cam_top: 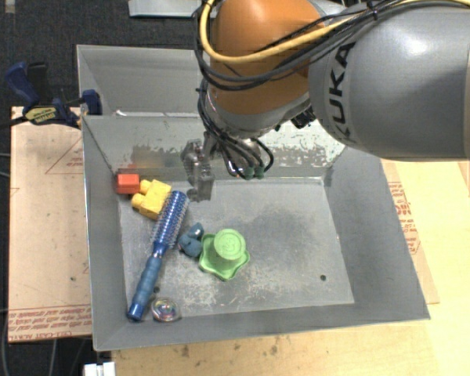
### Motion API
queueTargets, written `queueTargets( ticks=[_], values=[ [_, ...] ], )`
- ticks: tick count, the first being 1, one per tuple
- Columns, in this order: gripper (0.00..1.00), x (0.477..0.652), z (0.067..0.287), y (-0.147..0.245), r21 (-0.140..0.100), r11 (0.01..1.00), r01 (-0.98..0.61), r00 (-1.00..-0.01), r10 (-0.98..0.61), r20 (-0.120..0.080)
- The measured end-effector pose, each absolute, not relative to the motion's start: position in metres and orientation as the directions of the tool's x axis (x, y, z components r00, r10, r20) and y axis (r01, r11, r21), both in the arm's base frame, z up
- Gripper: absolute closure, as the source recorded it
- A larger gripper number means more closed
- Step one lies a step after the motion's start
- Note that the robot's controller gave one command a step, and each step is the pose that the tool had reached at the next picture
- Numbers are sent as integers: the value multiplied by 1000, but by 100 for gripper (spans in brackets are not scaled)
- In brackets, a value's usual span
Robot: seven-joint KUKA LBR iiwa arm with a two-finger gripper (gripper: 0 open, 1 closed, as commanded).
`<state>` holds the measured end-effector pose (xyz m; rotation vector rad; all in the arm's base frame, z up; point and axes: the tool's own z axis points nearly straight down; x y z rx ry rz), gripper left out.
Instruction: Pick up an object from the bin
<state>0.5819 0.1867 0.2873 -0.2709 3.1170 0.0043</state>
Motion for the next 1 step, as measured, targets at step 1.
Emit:
queueTargets(
  ticks=[1],
  values=[
    [100, 542, 238, 200, 1, 926, -379, -926, -379, 2]
  ],
)
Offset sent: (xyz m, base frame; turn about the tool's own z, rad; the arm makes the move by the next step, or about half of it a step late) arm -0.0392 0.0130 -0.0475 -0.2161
